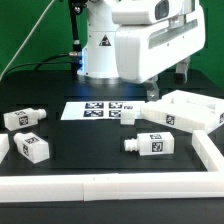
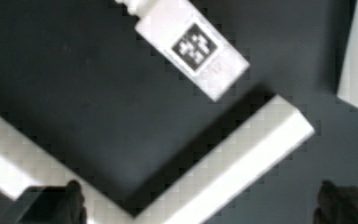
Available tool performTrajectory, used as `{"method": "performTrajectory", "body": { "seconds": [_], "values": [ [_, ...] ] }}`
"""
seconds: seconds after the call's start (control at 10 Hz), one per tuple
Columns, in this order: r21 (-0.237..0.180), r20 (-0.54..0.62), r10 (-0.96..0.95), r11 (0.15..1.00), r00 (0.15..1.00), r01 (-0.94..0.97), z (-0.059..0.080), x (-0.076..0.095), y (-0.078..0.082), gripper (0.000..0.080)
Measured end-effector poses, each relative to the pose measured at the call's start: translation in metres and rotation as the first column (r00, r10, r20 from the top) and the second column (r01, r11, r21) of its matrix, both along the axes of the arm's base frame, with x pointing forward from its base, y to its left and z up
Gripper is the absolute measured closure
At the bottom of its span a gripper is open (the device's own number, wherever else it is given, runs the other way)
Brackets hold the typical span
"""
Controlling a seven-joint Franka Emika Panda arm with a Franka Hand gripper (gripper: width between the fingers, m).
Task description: Assemble one leg
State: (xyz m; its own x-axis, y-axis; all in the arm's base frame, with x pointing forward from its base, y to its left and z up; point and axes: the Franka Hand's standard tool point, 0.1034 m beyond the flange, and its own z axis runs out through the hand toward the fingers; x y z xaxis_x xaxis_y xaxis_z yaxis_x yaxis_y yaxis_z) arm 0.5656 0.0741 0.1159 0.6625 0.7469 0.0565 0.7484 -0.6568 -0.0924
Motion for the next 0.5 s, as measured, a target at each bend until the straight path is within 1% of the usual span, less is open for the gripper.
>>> {"method": "performTrajectory", "body": {
  "seconds": [0.1,0.2,0.3,0.4,0.5],
  "values": [
    [-0.019,-0.016,0.053,0.998,0.998,-0.053,-0.014,-0.002,0.002,0.0150],
    [-0.029,0.010,0.103,0.994,0.995,-0.102,-0.025,-0.001,0.006,0.0150],
    [-0.030,0.047,0.116,0.993,0.992,-0.115,-0.040,-0.008,0.011,0.0150],
    [-0.021,0.053,0.092,0.996,0.994,-0.091,-0.049,-0.015,0.003,0.0150],
    [-0.024,0.048,0.091,0.996,0.995,-0.090,-0.048,-0.015,0.001,0.0150]
  ]
}}
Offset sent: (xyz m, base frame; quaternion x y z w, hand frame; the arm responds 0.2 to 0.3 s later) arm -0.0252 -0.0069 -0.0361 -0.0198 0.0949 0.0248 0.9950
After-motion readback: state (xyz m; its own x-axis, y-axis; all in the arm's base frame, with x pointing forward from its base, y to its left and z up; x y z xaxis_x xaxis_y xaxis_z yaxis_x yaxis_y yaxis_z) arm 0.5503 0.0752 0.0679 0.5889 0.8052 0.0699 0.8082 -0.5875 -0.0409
